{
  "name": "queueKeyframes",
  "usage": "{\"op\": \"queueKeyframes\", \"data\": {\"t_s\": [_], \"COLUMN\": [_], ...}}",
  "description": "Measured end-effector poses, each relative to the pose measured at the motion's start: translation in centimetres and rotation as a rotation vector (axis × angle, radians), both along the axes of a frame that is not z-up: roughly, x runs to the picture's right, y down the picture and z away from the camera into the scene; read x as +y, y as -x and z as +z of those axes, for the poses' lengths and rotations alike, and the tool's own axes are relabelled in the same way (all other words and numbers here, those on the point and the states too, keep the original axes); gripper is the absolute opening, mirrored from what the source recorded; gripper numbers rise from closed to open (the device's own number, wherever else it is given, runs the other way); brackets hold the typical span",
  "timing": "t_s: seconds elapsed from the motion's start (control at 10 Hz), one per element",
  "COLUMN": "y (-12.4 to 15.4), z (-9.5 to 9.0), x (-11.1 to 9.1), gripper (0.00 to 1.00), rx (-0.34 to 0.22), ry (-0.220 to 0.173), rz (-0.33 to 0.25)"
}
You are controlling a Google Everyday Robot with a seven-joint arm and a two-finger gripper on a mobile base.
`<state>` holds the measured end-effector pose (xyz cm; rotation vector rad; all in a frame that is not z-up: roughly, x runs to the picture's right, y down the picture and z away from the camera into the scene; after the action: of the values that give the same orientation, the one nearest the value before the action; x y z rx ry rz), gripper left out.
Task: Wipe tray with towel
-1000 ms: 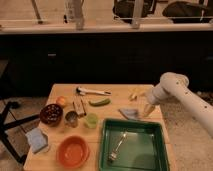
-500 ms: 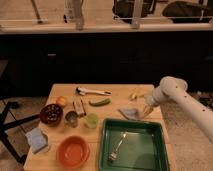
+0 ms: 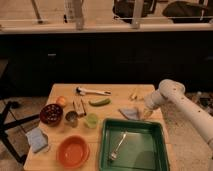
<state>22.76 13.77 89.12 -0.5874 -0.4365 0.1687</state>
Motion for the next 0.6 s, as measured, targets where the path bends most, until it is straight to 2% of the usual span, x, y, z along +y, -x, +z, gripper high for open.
{"op": "queueKeyframes", "data": {"t_s": [0.2,0.3,0.4,0.6], "y": [0.6,0.8,1.6,2.0], "z": [0.4,0.5,0.7,0.7], "x": [0.9,1.0,1.8,2.4], "gripper": [0.8,0.8,0.8,0.8], "rx": [-0.016,-0.02,-0.039,-0.054], "ry": [0.039,0.042,0.071,0.088], "rz": [-0.017,-0.019,-0.036,-0.044]}}
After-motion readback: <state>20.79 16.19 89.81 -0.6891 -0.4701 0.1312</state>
